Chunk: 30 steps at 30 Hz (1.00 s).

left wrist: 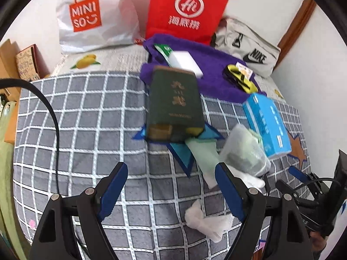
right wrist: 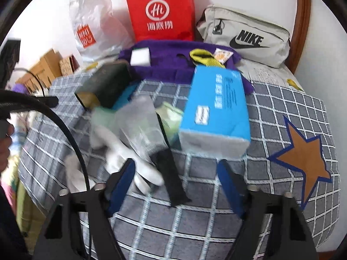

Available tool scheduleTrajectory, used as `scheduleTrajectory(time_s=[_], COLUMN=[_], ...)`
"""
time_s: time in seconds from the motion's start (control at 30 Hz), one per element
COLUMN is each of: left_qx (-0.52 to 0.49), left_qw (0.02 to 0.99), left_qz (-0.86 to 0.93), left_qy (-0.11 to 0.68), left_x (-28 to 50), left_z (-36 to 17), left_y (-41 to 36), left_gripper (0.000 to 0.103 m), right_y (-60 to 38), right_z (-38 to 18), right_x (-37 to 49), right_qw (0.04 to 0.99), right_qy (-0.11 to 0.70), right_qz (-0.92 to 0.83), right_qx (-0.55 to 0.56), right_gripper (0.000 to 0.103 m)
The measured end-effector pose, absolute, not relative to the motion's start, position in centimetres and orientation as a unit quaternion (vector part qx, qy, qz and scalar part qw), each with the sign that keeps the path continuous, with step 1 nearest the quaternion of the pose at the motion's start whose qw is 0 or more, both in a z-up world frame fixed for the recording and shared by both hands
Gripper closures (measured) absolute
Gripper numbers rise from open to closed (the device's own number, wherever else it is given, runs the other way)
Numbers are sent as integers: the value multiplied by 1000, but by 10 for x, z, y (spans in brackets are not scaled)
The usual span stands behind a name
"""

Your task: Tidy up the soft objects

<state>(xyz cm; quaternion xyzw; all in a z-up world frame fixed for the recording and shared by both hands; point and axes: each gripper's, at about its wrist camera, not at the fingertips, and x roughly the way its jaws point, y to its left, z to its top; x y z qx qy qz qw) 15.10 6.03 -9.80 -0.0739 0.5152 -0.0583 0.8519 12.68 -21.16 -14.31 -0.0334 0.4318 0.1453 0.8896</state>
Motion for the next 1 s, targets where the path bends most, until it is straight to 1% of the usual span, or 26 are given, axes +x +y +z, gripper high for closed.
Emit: scheduleTrajectory(time_s=[0.03,0.07,0.1,0.17,0.3,0.53,0.6,0.63,0.67,0.7,0.73,1.0], left_qx=[-71,-69,-70,-77,-76,-82,-85,-84,-81,-80,-78,-75], left_qw=[851,851,850,850,848,840,837,837,836,836,836,832], left_qz=[-58,-60,-60,-60,-55,-52,-51,-52,-52,-51,-51,-61], left_qy=[517,518,519,517,522,534,538,538,540,541,541,547], left_x=[150,150,149,147,144,143,142,142,141,141,140,138], left_z=[-100,-102,-103,-105,-110,-122,-125,-125,-126,-127,-127,-133], left_y=[58,56,55,54,54,56,56,55,55,54,53,47], left_gripper=[21,21,21,21,21,21,21,21,21,21,21,21], right_y=[-213,-214,-216,-216,-213,-206,-202,-200,-198,-197,-198,-212], right_z=[-148,-153,-158,-166,-171,-183,-188,-188,-187,-186,-185,-173], right_x=[127,128,129,131,134,154,158,158,157,156,155,124], right_qw=[888,885,883,879,879,866,865,868,867,864,862,869], right_qy=[435,439,444,450,441,453,454,447,441,443,445,441], right_qz=[146,148,148,150,176,207,209,212,225,233,241,218], right_qx=[-38,-39,-40,-45,-49,-43,-48,-51,-54,-49,-41,-54], right_gripper=[47,50,51,57,58,58,61,76,88,90,95,96])
